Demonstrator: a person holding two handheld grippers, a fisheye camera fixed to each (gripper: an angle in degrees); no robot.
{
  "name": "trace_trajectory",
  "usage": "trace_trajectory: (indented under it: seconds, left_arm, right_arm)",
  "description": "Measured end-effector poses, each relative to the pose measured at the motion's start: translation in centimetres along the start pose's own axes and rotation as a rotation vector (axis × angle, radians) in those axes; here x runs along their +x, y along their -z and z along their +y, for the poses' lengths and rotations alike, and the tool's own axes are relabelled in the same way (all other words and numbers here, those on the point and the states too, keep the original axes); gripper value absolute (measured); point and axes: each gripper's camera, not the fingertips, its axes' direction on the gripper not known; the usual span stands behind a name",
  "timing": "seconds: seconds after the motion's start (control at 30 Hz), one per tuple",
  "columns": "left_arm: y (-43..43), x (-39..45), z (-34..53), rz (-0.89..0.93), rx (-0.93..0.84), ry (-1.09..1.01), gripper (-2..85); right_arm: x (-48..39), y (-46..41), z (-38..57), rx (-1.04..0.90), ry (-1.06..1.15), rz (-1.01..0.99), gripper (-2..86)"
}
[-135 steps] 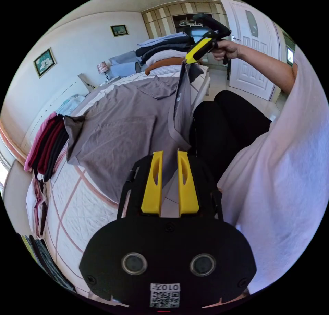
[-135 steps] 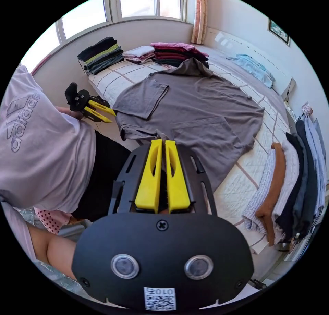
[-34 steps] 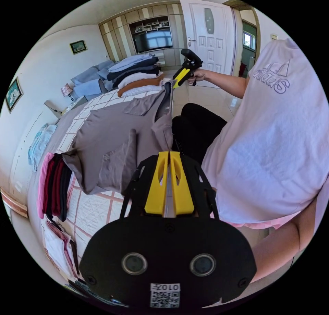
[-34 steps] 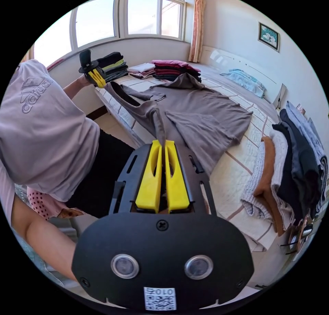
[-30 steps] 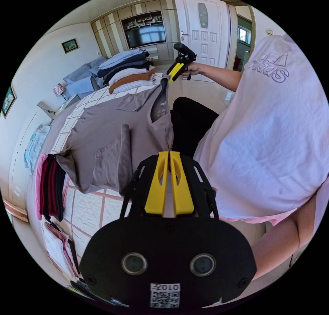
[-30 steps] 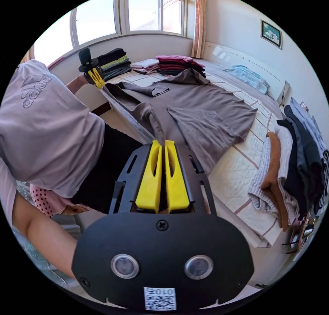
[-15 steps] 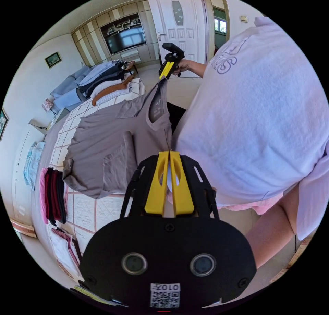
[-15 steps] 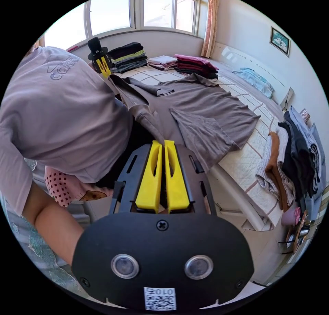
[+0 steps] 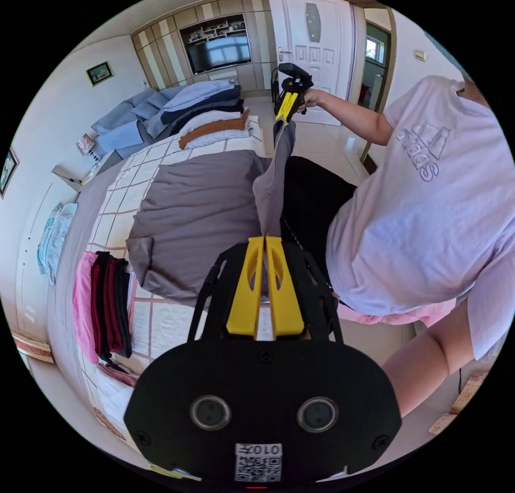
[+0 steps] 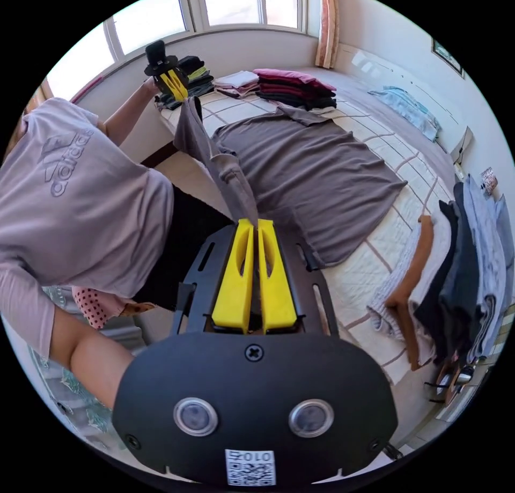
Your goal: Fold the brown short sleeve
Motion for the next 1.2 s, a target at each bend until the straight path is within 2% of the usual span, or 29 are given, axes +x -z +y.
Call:
trace_trajectory:
  seconds: [0.1,0.23,0.37,0.47,0.6,0.67,0.73,0.8,0.83,0.9,0.97,1.03,1.1,1.2]
  left_arm:
    - [-2.8,-9.1,-0.9,0.045,-0.067,0.054,-0.2]
    - [-10.4,-20.0,-0.6,0.138,-0.143,0.230,-0.2]
    - [-15.7,-23.3,0.2,0.187,-0.195,0.296,-0.2]
    - [-18.0,-23.7,1.5,0.183,-0.258,0.315,-0.1]
    - [-18.5,-24.7,4.7,0.230,-0.195,0.432,0.2]
    - [-18.5,-25.2,5.9,0.199,-0.141,0.518,0.5]
    - [-16.6,-24.4,6.8,0.068,-0.072,0.592,1.4]
    - [-13.3,-22.3,7.3,-0.062,0.015,0.623,2.5]
    - [-10.7,-20.2,7.8,-0.162,0.064,0.641,3.4]
    - [-7.3,-16.3,9.2,-0.252,0.114,0.678,5.0]
    - [-5.1,-11.8,11.2,-0.262,0.160,0.704,6.7]
    - [-4.7,-5.9,14.3,-0.236,0.157,0.720,8.4]
    - [-5.6,-1.8,16.5,-0.235,0.130,0.724,9.0]
    - [-8.0,2.4,19.5,-0.194,0.090,0.778,9.6]
  right_arm:
    - [7.0,-1.4,-5.5,-0.082,-0.022,0.023,2.8]
    - [17.2,-8.3,-11.2,-0.242,-0.106,-0.069,2.9]
    - [22.1,-15.4,-13.2,-0.357,-0.133,-0.149,2.9]
    - [22.7,-17.1,-13.4,-0.367,-0.117,-0.167,2.9]
    - [23.1,-16.8,-13.5,-0.349,-0.124,-0.136,2.8]
    - [23.8,-16.7,-13.3,-0.340,-0.162,-0.069,3.1]
    - [24.3,-15.9,-12.7,-0.320,-0.226,-0.029,3.7]
    - [23.9,-13.4,-11.4,-0.237,-0.301,0.101,4.3]
    - [22.8,-10.9,-10.1,-0.147,-0.332,0.183,4.4]
    - [20.0,-7.0,-7.2,0.017,-0.363,0.320,4.9]
    - [15.5,-4.1,-1.8,0.195,-0.432,0.431,6.2]
    - [13.1,-4.2,2.4,0.196,-0.481,0.424,6.7]
    - [11.7,-5.7,6.5,0.135,-0.536,0.327,7.0]
    - [10.7,-8.5,12.3,0.080,-0.652,0.073,8.4]
